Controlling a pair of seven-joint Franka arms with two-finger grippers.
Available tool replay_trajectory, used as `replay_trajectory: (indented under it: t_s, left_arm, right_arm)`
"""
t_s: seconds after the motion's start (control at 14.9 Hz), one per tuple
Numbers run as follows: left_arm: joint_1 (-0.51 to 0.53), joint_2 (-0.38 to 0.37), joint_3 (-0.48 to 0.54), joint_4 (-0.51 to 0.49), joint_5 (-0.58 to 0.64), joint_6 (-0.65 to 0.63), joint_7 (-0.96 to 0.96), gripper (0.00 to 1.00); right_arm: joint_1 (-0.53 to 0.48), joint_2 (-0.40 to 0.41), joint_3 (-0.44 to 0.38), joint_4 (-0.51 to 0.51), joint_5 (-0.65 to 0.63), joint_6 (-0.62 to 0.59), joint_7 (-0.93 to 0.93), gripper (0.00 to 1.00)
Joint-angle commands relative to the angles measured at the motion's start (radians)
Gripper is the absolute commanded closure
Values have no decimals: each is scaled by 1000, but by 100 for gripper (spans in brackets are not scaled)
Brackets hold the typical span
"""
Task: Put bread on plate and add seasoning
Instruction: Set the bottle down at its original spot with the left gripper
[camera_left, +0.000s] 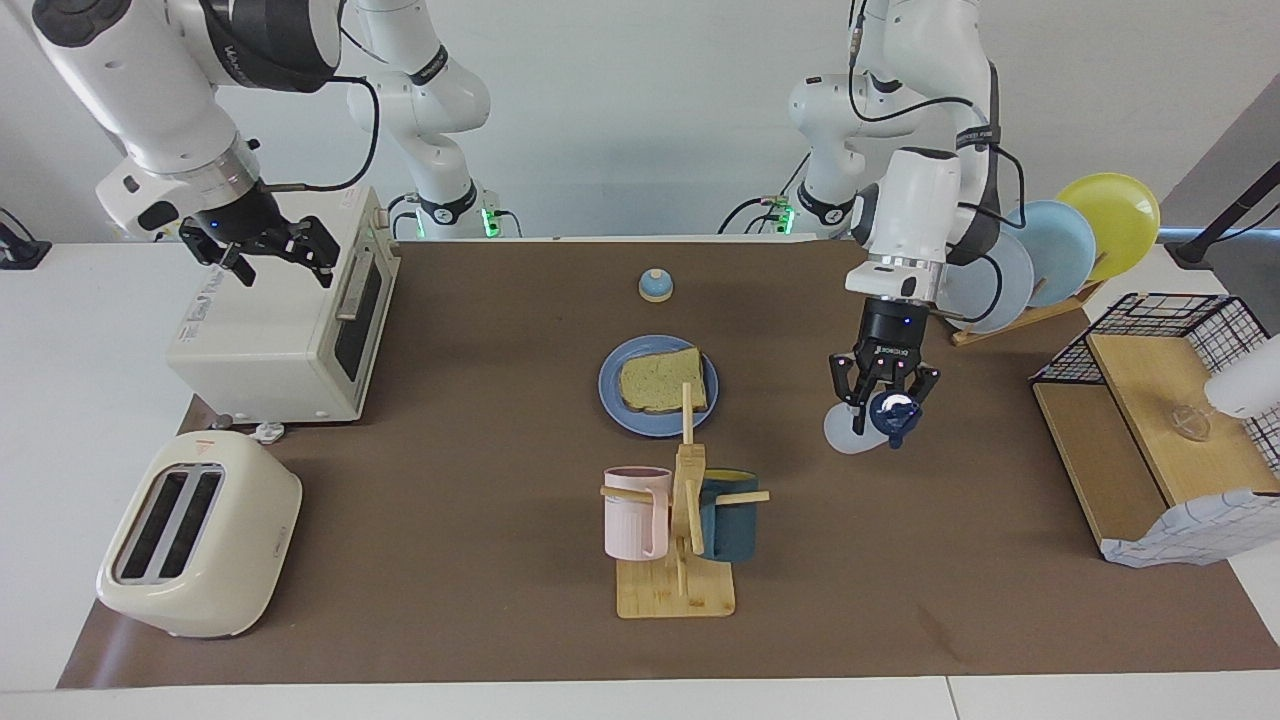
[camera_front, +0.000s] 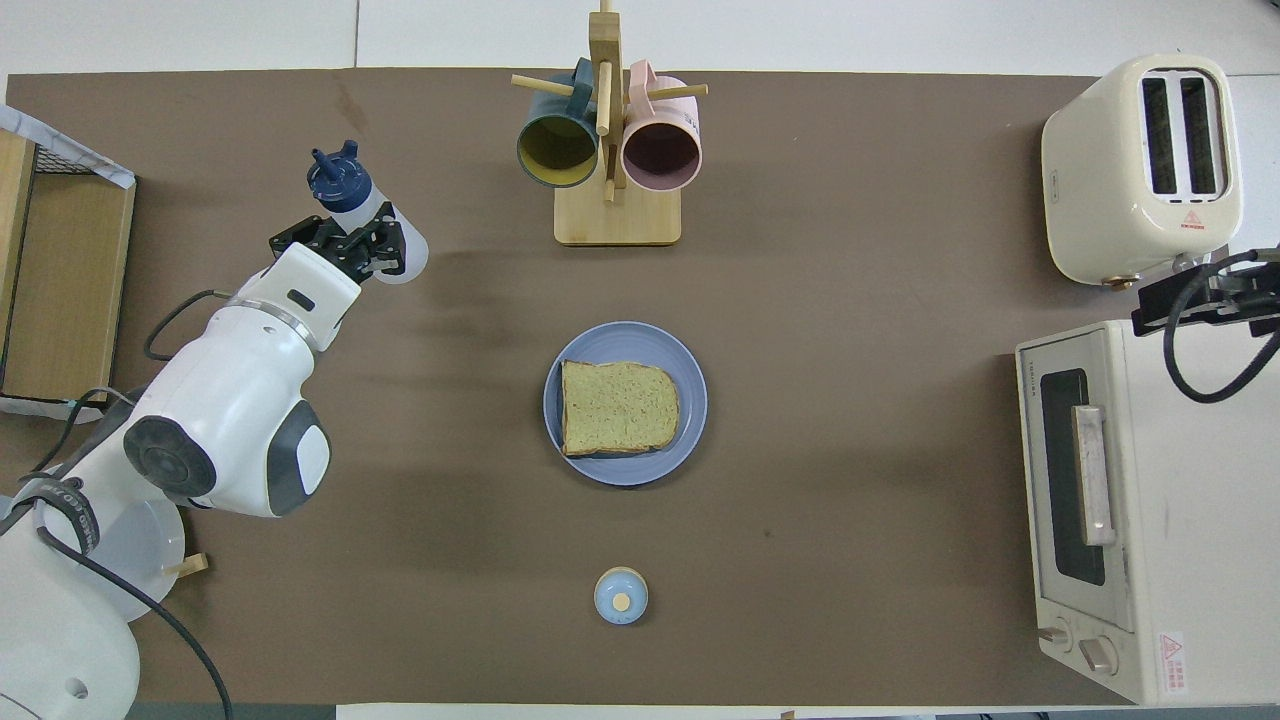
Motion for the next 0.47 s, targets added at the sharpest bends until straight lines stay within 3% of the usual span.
replay_trajectory:
  t_s: [0.0, 0.4]
  left_arm:
    - [25, 39, -3, -33, -10, 103, 53, 88]
    - [25, 71, -1, -24, 2, 106, 84, 87]
  right_arm:
    - [-9, -14, 1, -9, -1, -15, -24, 0]
    - [-9, -15, 1, -8, -1, -15, -24, 0]
